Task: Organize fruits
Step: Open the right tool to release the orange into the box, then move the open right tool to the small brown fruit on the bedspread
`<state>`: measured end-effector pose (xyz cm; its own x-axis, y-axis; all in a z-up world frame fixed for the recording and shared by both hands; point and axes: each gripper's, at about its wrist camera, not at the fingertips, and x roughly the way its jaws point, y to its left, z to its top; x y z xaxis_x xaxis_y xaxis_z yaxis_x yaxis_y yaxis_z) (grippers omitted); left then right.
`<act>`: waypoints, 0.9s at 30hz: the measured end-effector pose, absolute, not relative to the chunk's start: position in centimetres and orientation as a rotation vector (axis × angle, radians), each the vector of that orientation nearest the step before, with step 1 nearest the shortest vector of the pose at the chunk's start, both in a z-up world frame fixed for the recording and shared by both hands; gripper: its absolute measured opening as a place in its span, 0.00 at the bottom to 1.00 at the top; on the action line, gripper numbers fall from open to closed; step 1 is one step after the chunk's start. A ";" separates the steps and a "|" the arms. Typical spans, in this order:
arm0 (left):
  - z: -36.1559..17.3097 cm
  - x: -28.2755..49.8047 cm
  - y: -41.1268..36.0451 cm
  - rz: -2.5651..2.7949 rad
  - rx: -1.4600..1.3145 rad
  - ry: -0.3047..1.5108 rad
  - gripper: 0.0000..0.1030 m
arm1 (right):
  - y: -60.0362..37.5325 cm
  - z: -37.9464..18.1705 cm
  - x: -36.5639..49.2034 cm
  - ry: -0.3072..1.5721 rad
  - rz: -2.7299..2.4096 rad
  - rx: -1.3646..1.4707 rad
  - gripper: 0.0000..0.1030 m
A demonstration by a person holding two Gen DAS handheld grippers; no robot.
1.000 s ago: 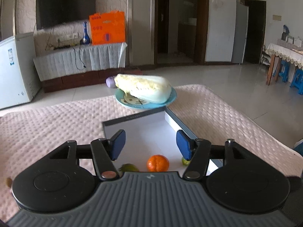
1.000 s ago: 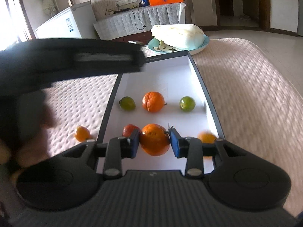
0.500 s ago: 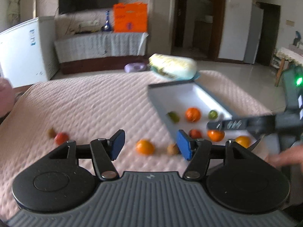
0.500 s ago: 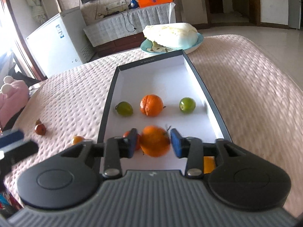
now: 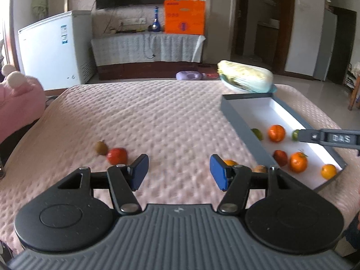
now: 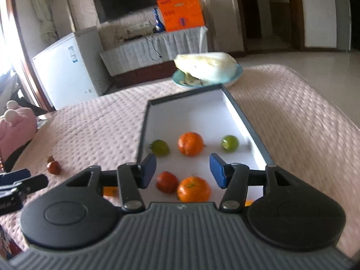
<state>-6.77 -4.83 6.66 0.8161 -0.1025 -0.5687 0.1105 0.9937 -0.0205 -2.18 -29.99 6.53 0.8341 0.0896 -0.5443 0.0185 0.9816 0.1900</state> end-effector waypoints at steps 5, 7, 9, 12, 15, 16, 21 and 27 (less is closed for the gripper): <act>6.8 -6.5 -3.3 -0.104 -0.021 0.611 0.64 | -27.1 7.3 -3.3 0.512 0.134 0.115 0.54; 6.9 -6.6 -3.0 -0.103 -0.014 0.606 0.64 | -25.7 7.4 -4.1 0.488 0.207 0.105 0.54; 6.8 -6.5 -2.6 -0.096 -0.028 0.613 0.64 | -24.4 7.0 -4.6 0.501 0.297 0.106 0.53; 6.8 -6.3 -2.1 -0.091 -0.041 0.617 0.64 | -22.6 5.4 -4.2 0.596 0.348 0.061 0.48; 6.8 -6.3 -2.0 -0.095 -0.040 0.622 0.64 | -22.5 3.9 -3.2 0.691 0.340 0.055 0.48; 6.8 -6.4 -2.1 -0.096 -0.037 0.622 0.64 | -22.7 3.7 -2.9 0.706 0.323 0.055 0.47; 7.0 -6.5 -2.1 -0.104 -0.046 0.617 0.64 | -23.7 3.5 -2.6 0.721 0.242 0.037 0.25; 6.7 -6.4 -2.8 -0.117 -0.034 0.628 0.64 | -23.7 3.4 -2.3 0.713 0.140 -0.039 0.16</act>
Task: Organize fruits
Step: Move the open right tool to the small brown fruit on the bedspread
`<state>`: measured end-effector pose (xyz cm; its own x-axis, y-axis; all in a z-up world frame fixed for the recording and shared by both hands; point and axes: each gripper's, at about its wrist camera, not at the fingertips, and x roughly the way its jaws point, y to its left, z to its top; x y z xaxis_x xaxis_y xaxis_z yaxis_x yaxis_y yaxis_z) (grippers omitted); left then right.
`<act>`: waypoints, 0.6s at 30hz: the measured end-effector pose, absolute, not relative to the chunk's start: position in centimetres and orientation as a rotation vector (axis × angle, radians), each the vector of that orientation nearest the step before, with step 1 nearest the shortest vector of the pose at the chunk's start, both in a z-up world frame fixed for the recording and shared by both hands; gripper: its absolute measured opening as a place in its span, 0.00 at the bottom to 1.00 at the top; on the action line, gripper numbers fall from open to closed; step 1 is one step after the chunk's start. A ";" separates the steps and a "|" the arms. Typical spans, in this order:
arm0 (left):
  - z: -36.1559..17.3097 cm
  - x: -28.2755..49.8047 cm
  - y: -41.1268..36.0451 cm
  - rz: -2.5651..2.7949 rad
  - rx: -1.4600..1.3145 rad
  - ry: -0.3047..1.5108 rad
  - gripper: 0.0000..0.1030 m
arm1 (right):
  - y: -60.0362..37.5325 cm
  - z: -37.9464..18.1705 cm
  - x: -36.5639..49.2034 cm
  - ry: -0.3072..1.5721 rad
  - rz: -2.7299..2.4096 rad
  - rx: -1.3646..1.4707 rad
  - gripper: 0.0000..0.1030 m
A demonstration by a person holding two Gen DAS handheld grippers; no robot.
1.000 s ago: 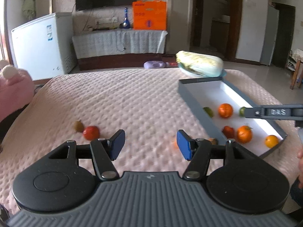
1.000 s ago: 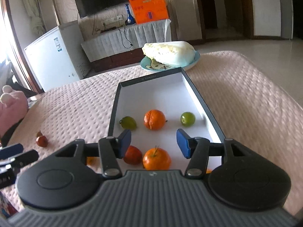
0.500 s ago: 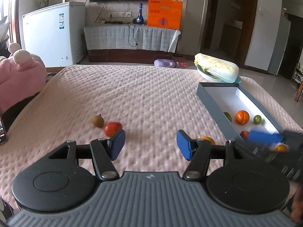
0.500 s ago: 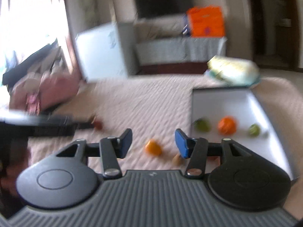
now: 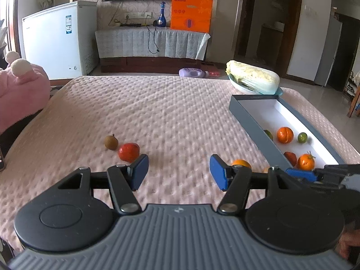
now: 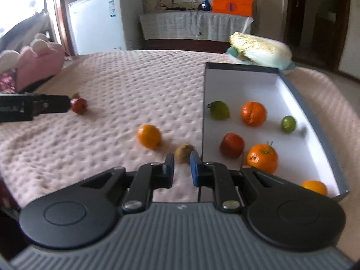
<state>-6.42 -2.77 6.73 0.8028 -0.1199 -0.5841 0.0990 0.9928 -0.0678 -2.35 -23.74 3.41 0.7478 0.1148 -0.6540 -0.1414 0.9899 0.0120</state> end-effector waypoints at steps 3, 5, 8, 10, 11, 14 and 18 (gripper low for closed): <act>6.7 -6.6 -2.9 -0.126 -0.021 0.617 0.64 | -24.8 3.4 -2.2 0.718 0.127 0.000 0.17; 6.7 -6.6 -2.9 -0.125 -0.024 0.619 0.64 | -24.7 3.4 -2.5 0.711 0.141 0.010 0.21; 6.8 -6.5 -2.9 -0.129 -0.048 0.627 0.64 | -24.5 3.3 -2.2 0.716 0.168 0.031 0.22; 6.8 -6.5 -3.2 -0.135 -0.043 0.628 0.64 | -24.2 3.1 -1.9 0.726 0.197 0.056 0.23; 6.8 -6.6 -3.4 -0.137 -0.035 0.626 0.64 | -23.9 3.1 -1.8 0.726 0.210 0.054 0.23; 6.8 -6.7 -3.6 -0.146 -0.022 0.623 0.64 | -23.0 2.8 -1.6 0.730 0.189 0.000 0.22; 6.6 -6.6 -3.5 -0.147 -0.016 0.631 0.64 | -23.1 2.4 -1.0 0.752 0.173 0.015 0.23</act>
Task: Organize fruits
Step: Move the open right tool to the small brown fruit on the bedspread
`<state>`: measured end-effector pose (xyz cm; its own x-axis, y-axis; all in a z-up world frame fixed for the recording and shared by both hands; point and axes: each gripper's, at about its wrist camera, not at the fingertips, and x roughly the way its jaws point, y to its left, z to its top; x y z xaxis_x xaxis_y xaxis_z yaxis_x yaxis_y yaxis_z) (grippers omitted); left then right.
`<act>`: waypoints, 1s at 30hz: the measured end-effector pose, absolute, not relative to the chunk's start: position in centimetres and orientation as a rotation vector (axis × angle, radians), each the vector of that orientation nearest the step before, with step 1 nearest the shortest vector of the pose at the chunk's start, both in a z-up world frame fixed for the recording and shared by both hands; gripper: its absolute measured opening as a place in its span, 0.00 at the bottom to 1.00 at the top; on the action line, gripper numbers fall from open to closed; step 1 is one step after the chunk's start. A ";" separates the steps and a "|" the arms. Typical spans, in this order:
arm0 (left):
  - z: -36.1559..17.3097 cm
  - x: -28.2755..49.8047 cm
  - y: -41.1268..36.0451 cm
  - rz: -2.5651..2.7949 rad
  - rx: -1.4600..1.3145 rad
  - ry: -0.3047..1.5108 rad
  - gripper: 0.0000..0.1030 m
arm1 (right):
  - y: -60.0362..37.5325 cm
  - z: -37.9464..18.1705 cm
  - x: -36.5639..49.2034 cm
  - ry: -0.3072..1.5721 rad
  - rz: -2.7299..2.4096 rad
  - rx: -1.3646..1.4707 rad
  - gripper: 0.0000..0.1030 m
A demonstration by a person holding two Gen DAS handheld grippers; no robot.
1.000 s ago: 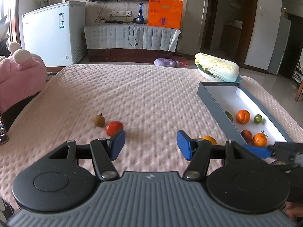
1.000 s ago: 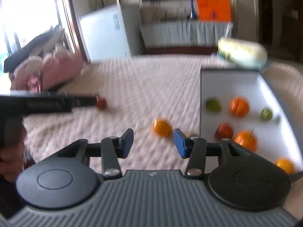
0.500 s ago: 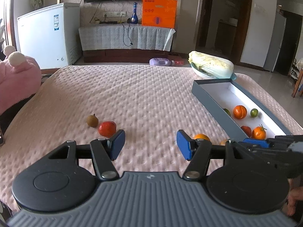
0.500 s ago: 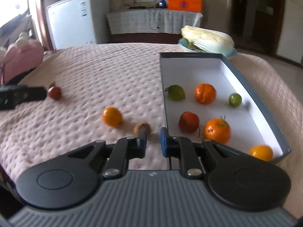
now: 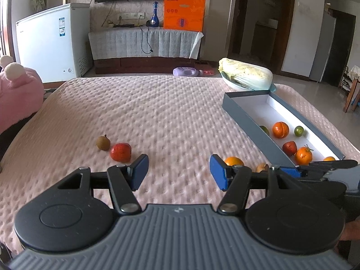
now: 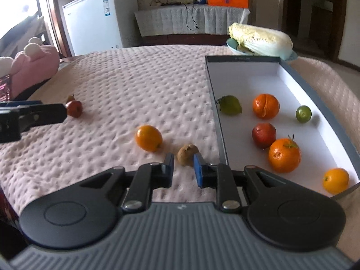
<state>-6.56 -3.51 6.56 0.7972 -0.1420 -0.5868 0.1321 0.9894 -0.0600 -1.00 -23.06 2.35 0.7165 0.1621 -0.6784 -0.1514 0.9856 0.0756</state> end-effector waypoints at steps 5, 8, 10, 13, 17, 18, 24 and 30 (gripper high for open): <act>6.5 -6.5 -3.5 -0.150 -0.018 0.633 0.64 | -22.2 2.2 -0.8 0.744 0.164 -0.018 0.37; 6.4 -6.5 -3.5 -0.151 -0.015 0.632 0.64 | -21.7 2.2 -0.6 0.740 0.144 -0.050 0.37; 6.4 -6.5 -3.6 -0.149 -0.014 0.632 0.64 | -21.4 2.1 -0.4 0.737 0.135 -0.066 0.37; 6.4 -6.6 -3.5 -0.149 -0.014 0.632 0.64 | -20.7 1.8 -0.2 0.735 0.125 -0.127 0.37; 6.4 -6.5 -3.3 -0.146 -0.011 0.634 0.64 | -20.5 1.6 0.1 0.739 0.131 -0.158 0.35; 6.4 -6.5 -3.3 -0.143 -0.011 0.635 0.64 | -20.6 1.7 0.1 0.741 0.134 -0.155 0.33; 6.3 -6.5 -3.1 -0.137 -0.007 0.636 0.64 | -21.3 2.6 -0.3 0.729 0.160 -0.113 0.29; 6.1 -6.4 -3.6 -0.134 0.009 0.640 0.64 | -21.6 3.0 -1.0 0.733 0.197 -0.098 0.29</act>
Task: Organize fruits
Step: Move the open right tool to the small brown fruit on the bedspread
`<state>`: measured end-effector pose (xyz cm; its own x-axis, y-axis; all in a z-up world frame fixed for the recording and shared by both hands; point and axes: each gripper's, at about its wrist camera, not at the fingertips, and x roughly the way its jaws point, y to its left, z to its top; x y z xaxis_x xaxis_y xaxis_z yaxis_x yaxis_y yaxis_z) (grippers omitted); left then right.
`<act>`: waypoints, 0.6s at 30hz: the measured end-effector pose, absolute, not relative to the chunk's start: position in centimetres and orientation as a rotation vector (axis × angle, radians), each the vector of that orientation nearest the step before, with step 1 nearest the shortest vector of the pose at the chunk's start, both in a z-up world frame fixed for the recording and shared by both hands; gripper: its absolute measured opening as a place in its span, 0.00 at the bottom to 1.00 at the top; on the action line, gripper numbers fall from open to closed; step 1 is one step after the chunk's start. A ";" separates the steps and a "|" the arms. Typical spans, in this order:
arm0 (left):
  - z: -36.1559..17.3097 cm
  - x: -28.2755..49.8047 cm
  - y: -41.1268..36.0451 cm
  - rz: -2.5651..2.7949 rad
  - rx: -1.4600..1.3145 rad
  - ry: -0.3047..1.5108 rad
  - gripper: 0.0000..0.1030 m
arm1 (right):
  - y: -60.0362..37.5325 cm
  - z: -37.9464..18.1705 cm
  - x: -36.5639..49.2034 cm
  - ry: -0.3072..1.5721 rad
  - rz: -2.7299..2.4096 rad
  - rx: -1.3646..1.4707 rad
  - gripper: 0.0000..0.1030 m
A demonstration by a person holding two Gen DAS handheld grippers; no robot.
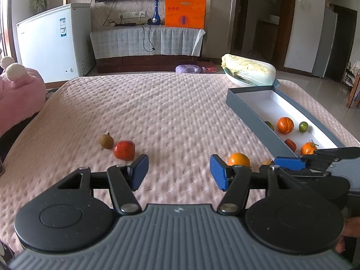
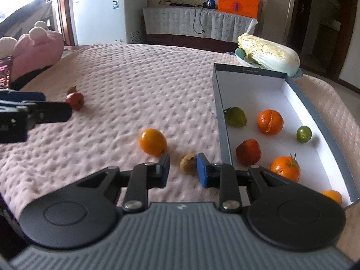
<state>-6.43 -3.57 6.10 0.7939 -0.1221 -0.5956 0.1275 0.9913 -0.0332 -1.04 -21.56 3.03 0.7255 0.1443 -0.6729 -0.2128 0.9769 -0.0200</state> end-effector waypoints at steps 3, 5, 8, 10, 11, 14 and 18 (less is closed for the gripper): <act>5.9 -6.4 -4.0 -0.135 0.028 0.641 0.64 | -21.9 3.4 -1.3 0.727 0.202 -0.079 0.29; 5.6 -6.4 -4.3 -0.135 0.043 0.649 0.64 | -22.4 3.7 -1.4 0.723 0.205 -0.050 0.29; 5.3 -6.3 -4.8 -0.136 0.063 0.657 0.64 | -23.1 4.4 -1.6 0.710 0.220 -0.008 0.29; 5.1 -6.2 -5.2 -0.138 0.075 0.660 0.64 | -23.4 4.8 -1.9 0.698 0.230 -0.003 0.29; 5.0 -6.2 -5.4 -0.138 0.079 0.663 0.64 | -23.5 5.0 -2.1 0.694 0.237 -0.001 0.29; 4.8 -5.9 -6.0 -0.139 0.085 0.669 0.64 | -24.0 5.4 -2.4 0.682 0.244 0.004 0.29; 4.5 -5.7 -7.6 -0.148 0.110 0.667 0.64 | -25.1 6.3 -2.8 0.653 0.242 0.033 0.29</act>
